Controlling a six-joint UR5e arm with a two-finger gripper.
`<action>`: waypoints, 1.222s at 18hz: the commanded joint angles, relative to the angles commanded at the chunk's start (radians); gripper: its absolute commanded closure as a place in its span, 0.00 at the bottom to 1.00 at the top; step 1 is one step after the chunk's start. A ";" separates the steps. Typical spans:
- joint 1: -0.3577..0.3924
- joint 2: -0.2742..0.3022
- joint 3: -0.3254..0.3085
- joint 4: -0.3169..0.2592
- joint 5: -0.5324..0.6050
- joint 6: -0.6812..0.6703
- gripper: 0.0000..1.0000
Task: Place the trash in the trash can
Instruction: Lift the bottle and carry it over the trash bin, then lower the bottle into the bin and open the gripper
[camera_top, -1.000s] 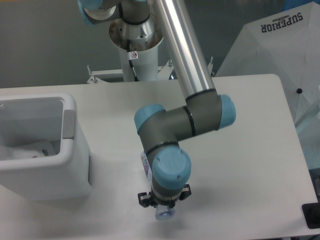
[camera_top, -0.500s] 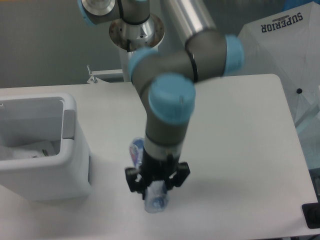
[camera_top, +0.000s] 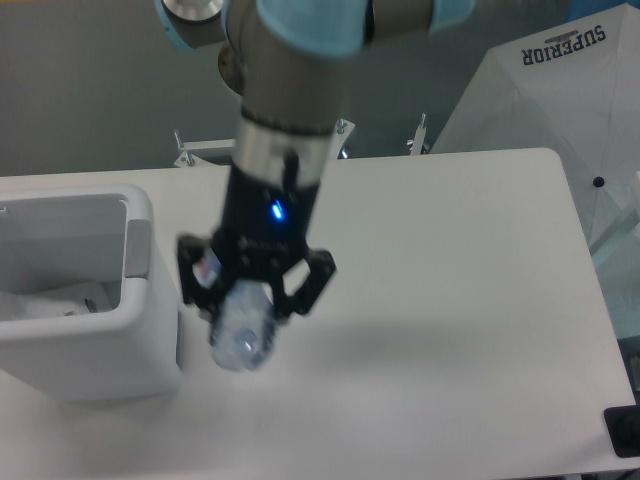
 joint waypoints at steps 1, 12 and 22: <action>0.000 0.003 0.000 0.017 -0.031 0.000 0.48; -0.126 0.006 -0.055 0.150 -0.080 0.011 0.47; -0.198 0.009 -0.129 0.153 -0.074 0.117 0.40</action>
